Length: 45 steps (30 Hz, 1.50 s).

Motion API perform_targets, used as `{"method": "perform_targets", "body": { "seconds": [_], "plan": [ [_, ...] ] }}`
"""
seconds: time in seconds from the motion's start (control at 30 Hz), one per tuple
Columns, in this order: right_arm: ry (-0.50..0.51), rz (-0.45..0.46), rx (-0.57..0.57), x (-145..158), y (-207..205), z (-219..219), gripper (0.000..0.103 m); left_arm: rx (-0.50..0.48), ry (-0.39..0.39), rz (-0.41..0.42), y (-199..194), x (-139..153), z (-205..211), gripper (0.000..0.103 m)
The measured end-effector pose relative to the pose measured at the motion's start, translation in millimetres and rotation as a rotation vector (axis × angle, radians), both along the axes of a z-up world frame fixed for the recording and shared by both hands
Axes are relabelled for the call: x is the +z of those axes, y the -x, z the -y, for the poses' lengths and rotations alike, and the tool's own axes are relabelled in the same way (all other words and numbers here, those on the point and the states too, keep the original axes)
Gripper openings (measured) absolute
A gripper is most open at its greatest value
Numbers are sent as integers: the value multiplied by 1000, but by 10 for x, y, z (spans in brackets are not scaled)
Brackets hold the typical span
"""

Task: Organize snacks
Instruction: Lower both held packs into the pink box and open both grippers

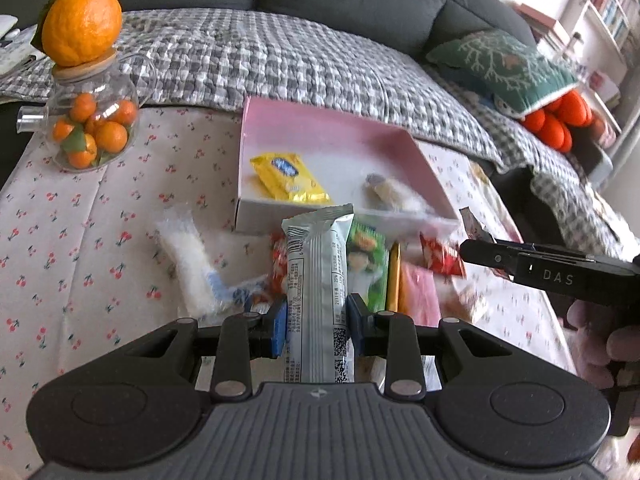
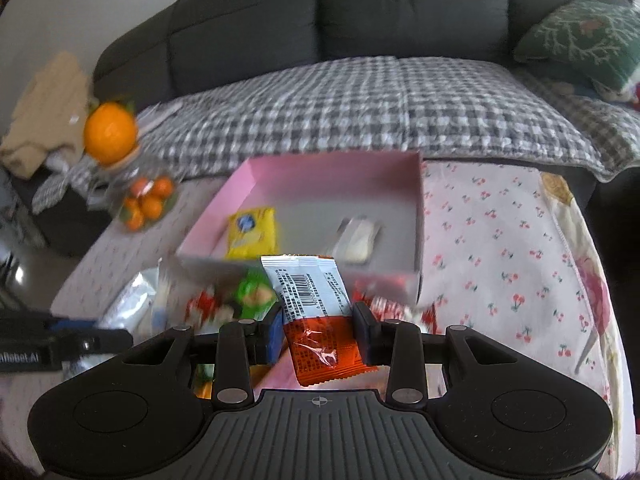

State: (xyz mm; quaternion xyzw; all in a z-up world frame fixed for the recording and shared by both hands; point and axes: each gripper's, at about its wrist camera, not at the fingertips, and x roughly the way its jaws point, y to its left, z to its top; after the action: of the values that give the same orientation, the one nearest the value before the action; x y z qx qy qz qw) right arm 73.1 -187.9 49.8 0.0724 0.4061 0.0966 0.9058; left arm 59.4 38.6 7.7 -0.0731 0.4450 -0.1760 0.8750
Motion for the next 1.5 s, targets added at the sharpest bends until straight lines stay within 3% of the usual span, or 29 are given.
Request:
{"method": "perform_targets", "body": {
  "seconds": [0.27, 0.57, 0.8, 0.9, 1.37, 1.5],
  "plan": [
    [-109, -39, -141, -31, -342, 234, 35, 70, 56, 34, -241, 31, 152, 28],
    [-341, -112, -287, -273, -742, 493, 35, 92, 52, 35, -735, 18, 403, 28],
    [-388, -182, -311, -520, -979, 425, 31, 105, 47, 21, -1159, -163, 583, 28],
    [-356, -197, -316, -595, -1051, 366, 31, 105, 35, 20, -1293, -236, 651, 28],
    [-347, -101, -369, -564, -1113, 462, 35, 121, 38, 50, -1546, -394, 651, 29],
    [-349, -106, -374, -558, -1100, 490, 40, 120, 60, 61, -1551, -379, 651, 38]
  ]
}}
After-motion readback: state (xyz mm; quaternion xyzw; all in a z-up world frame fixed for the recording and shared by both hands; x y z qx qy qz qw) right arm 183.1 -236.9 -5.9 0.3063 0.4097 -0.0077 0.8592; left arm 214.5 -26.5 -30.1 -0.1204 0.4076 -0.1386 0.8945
